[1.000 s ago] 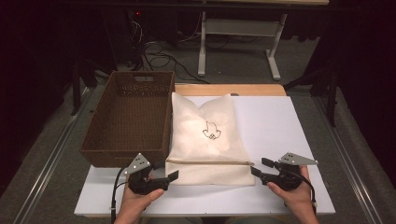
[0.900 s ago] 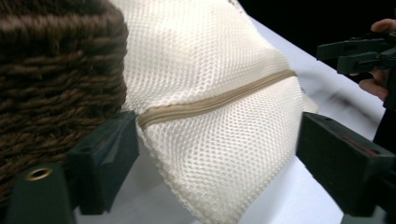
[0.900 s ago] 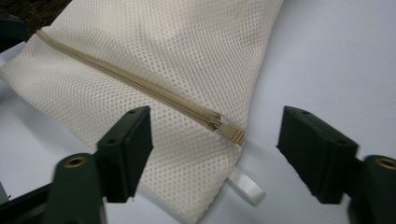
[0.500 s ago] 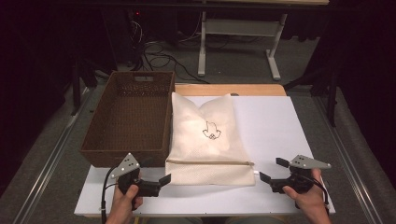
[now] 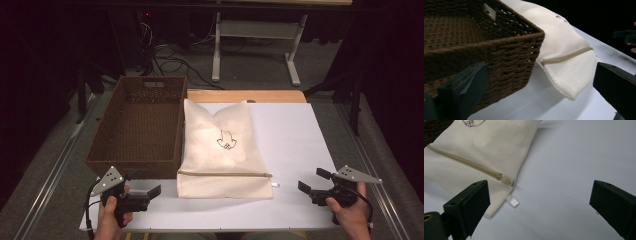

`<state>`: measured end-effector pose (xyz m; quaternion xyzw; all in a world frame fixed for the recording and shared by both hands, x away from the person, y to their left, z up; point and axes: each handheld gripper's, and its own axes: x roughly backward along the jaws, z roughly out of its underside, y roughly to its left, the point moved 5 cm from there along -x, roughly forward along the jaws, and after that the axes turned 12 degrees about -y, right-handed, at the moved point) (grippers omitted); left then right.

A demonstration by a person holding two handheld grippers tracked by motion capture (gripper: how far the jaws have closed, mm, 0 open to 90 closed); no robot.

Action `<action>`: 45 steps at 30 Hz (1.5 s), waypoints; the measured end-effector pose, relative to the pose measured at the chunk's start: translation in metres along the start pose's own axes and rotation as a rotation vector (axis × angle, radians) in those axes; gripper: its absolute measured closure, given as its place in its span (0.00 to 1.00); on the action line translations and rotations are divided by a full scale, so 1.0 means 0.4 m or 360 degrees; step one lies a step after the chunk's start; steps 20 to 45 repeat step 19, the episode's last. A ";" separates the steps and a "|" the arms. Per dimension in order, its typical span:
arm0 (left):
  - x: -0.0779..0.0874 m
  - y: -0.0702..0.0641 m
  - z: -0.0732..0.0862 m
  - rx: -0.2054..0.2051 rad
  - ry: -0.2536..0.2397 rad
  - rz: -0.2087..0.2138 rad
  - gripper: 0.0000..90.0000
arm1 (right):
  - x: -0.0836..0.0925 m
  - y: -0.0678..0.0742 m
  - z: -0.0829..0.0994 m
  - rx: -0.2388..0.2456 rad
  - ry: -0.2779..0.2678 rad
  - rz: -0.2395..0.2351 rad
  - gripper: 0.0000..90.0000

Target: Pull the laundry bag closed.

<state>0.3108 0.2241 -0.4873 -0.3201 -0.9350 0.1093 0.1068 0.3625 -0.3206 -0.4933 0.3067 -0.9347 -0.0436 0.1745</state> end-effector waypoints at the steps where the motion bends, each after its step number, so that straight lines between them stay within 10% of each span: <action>1: 0.000 0.000 0.000 0.0000 0.0000 0.0000 0.01 | 0.004 -0.006 -0.002 -0.0009 -0.0009 0.0009 0.04; 12: 0.067 0.060 -0.011 0.0014 -0.0064 -0.0111 0.01 | 0.076 -0.101 -0.008 -0.0113 -0.0107 0.0159 0.05; 45: 0.060 0.055 -0.011 0.0018 -0.0060 -0.0093 0.01 | 0.080 -0.098 -0.006 -0.0112 -0.0102 0.0148 0.05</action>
